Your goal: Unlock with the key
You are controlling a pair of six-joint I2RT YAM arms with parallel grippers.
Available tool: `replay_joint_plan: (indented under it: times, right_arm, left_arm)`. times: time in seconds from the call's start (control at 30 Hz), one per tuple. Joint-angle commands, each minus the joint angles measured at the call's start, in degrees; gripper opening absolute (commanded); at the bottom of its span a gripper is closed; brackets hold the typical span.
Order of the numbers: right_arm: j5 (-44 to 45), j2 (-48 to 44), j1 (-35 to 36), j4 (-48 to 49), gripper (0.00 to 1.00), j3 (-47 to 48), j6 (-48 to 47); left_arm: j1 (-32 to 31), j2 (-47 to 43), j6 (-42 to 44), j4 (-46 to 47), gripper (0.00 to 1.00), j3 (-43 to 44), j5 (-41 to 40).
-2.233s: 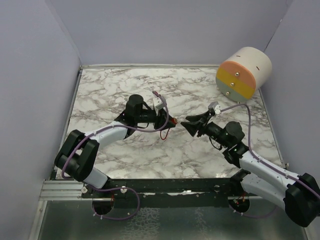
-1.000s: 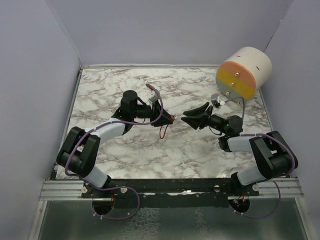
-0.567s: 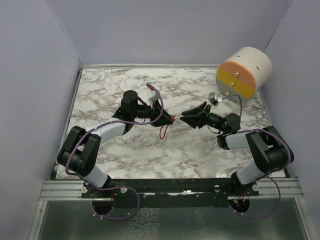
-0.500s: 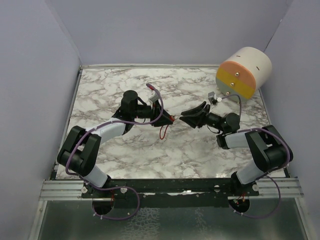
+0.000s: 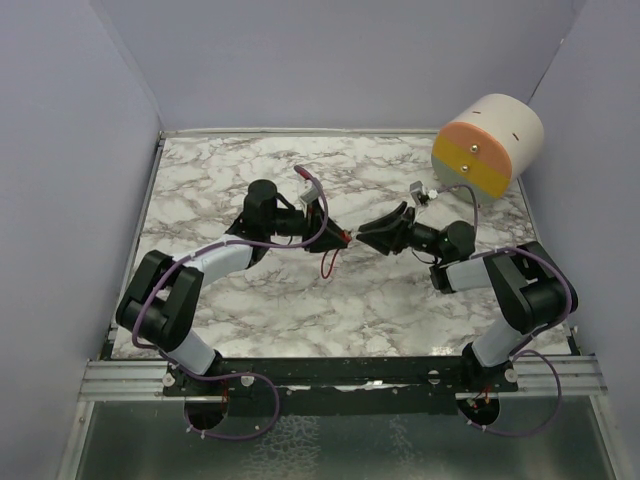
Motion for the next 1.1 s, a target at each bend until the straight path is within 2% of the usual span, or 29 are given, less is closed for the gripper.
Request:
replay_joint_plan:
  times: [0.0,0.8,0.93,1.07]
  right_arm:
    - [-2.26,0.2,-0.16,18.64,0.36,1.82,0.35]
    - [-5.7,0.92,-0.16,18.84,0.28,4.39,1.77]
    - [-6.08,1.29,-0.16,18.81,0.21,4.61,1.95]
    - [-6.32,1.42,-0.16,18.84,0.09,4.75,2.12]
  left_arm:
    - [-0.76,1.05,-0.42,2.13,0.0,1.58,2.34]
    - [-3.35,3.84,-0.68,2.46,0.0,4.41,1.91]
    - [-3.79,4.14,-0.78,2.48,0.0,4.74,1.72]
    - [-3.93,4.07,-0.78,2.65,0.0,4.93,1.25]
